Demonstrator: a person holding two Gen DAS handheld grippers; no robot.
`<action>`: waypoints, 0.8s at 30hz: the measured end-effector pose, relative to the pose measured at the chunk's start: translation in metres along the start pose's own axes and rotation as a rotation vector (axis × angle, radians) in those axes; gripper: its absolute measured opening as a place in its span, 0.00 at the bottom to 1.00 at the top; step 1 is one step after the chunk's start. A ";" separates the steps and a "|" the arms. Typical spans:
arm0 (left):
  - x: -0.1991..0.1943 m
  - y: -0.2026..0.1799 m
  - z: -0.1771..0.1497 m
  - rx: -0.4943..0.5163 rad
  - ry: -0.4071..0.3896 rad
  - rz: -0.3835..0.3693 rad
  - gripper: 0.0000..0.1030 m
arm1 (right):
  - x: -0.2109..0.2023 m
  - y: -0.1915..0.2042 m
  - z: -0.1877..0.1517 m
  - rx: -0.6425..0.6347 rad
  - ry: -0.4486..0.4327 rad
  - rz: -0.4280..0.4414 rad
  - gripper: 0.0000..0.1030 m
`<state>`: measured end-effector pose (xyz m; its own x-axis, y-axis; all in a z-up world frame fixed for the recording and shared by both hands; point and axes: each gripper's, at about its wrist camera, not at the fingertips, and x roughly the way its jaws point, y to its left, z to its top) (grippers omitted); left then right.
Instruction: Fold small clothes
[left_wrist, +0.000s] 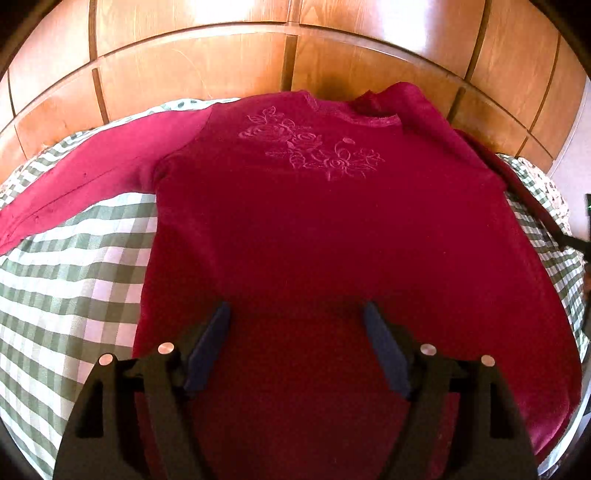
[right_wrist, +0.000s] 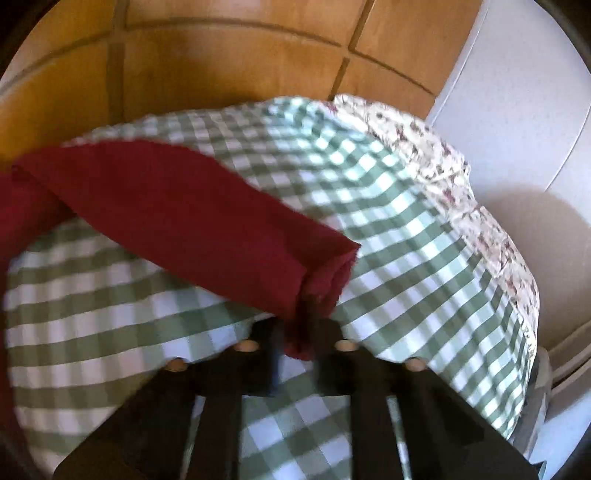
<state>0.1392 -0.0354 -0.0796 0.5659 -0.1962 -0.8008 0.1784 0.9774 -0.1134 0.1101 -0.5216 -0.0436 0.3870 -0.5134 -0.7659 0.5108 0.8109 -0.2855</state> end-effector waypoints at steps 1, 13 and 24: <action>0.001 -0.002 0.000 -0.002 -0.001 -0.002 0.73 | -0.015 -0.007 0.002 0.008 -0.025 0.020 0.07; -0.006 0.003 -0.002 -0.024 -0.002 -0.013 0.74 | -0.081 -0.119 0.055 0.175 -0.070 0.019 0.07; -0.003 -0.001 -0.001 -0.011 0.003 0.000 0.78 | -0.008 -0.158 0.025 0.610 -0.014 0.105 0.75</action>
<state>0.1365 -0.0354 -0.0782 0.5634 -0.1964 -0.8025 0.1701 0.9781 -0.1200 0.0453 -0.6532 0.0217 0.4669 -0.4463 -0.7635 0.8147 0.5527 0.1751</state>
